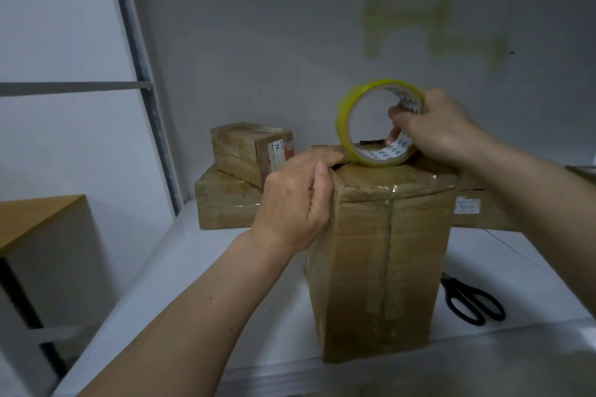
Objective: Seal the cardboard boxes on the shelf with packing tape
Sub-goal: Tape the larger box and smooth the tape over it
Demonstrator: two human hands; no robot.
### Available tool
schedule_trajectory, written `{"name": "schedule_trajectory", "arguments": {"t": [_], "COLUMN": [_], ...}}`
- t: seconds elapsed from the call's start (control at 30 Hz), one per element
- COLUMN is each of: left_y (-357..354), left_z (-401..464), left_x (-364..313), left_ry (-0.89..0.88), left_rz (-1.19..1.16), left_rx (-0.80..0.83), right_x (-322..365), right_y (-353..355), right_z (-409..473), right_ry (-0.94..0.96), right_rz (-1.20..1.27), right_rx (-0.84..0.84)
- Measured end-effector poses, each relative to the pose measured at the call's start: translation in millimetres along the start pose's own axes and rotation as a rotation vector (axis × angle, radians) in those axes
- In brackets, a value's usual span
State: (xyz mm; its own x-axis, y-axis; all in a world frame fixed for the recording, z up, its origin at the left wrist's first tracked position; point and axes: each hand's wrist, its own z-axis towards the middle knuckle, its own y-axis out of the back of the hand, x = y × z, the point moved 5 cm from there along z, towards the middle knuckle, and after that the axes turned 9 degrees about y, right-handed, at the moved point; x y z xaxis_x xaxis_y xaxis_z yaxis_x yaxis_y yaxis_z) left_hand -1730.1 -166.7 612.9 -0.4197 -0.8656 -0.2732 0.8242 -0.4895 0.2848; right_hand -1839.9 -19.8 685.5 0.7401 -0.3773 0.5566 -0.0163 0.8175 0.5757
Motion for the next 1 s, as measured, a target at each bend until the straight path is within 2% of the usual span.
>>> {"name": "schedule_trajectory", "arguments": {"t": [0.13, 0.37, 0.53, 0.63, 0.8, 0.93, 1.0], "left_y": [0.6, 1.8, 13.8, 20.4, 32.8, 31.6, 31.5], "left_z": [-0.1, 9.4, 4.9, 7.4, 9.3, 7.7, 8.4], "left_x": [0.9, 10.3, 19.2, 22.7, 21.3, 20.5, 17.1], "left_ry": [-0.038, -0.156, -0.186, -0.177, -0.200, -0.169, -0.167], "left_rz": [-0.014, 0.043, 0.096, 0.123, 0.163, 0.165, 0.162], "left_rx": [0.061, 0.291, 0.286, 0.361, 0.393, 0.402, 0.404], "right_x": [-14.9, -13.1, -0.6, 4.9, 12.1, 25.1, 26.9], "right_y": [5.2, 1.0, -2.6, -3.5, -8.2, -8.3, -7.4], "right_z": [3.8, -2.3, 0.9, 2.7, 2.3, 7.9, 13.4], "right_ry": [-0.068, -0.020, 0.023, 0.065, 0.084, 0.123, 0.067], "right_rz": [0.148, 0.018, -0.080, -0.091, 0.075, 0.038, 0.169], "right_rx": [-0.025, -0.078, -0.020, -0.010, -0.068, -0.042, -0.031]}}
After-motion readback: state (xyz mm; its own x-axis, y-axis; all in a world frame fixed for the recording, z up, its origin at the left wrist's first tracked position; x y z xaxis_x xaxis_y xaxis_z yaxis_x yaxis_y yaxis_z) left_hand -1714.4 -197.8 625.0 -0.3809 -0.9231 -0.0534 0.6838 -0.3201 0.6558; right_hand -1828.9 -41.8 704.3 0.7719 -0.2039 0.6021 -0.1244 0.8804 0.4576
